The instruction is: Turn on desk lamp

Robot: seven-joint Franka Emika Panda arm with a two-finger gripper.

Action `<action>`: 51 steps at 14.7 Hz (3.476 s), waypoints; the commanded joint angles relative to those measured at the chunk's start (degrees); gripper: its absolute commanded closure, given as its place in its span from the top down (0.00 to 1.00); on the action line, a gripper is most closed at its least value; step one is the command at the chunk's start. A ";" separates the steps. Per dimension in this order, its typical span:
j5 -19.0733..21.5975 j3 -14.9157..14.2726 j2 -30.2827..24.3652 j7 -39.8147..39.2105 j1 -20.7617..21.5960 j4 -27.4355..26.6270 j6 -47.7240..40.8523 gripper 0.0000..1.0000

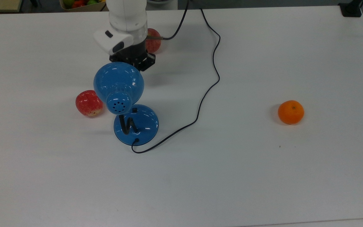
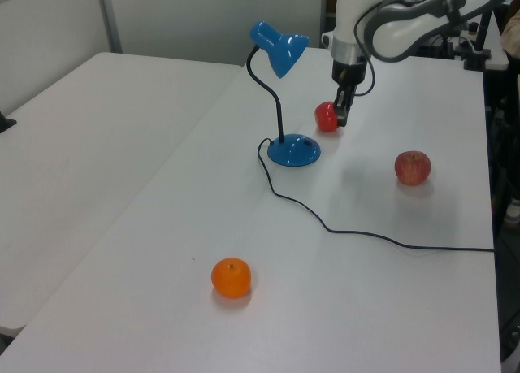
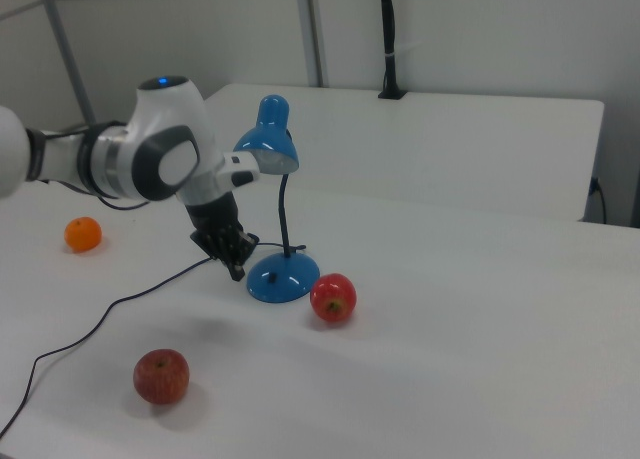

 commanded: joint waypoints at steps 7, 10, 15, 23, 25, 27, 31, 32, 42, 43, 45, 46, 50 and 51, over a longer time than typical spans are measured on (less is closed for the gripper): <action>-0.55 -0.25 6.23 -0.25 -0.38 -1.63 18.44 0.00; -0.64 -0.25 7.73 -0.25 -0.29 -1.45 22.66 0.00; -0.64 -0.25 9.05 -0.25 -0.29 -1.27 26.89 0.00; -0.64 -0.34 10.98 -0.16 -0.29 -1.18 30.41 0.00; -1.07 -0.25 10.99 -0.16 -0.29 -1.18 30.59 0.00; -1.25 -0.34 11.25 -0.16 -0.29 -1.18 30.59 0.00; -1.60 -0.34 10.46 -0.25 -0.38 -1.27 29.71 0.00; -1.60 -0.34 9.85 -0.25 -0.38 -1.53 28.84 0.00; -1.60 0.36 -4.38 -0.07 1.46 1.08 -9.53 0.00; -1.60 0.36 -5.09 -0.16 1.73 2.93 -12.71 0.00; -0.82 0.45 -6.58 -0.07 1.91 8.72 -20.27 0.00; -0.73 0.45 -6.85 -0.16 2.69 11.01 -23.17 0.00; -0.38 0.36 -9.22 -0.86 2.88 16.74 -31.53 0.03; 0.15 0.28 -9.32 -0.95 2.88 17.18 -32.51 0.04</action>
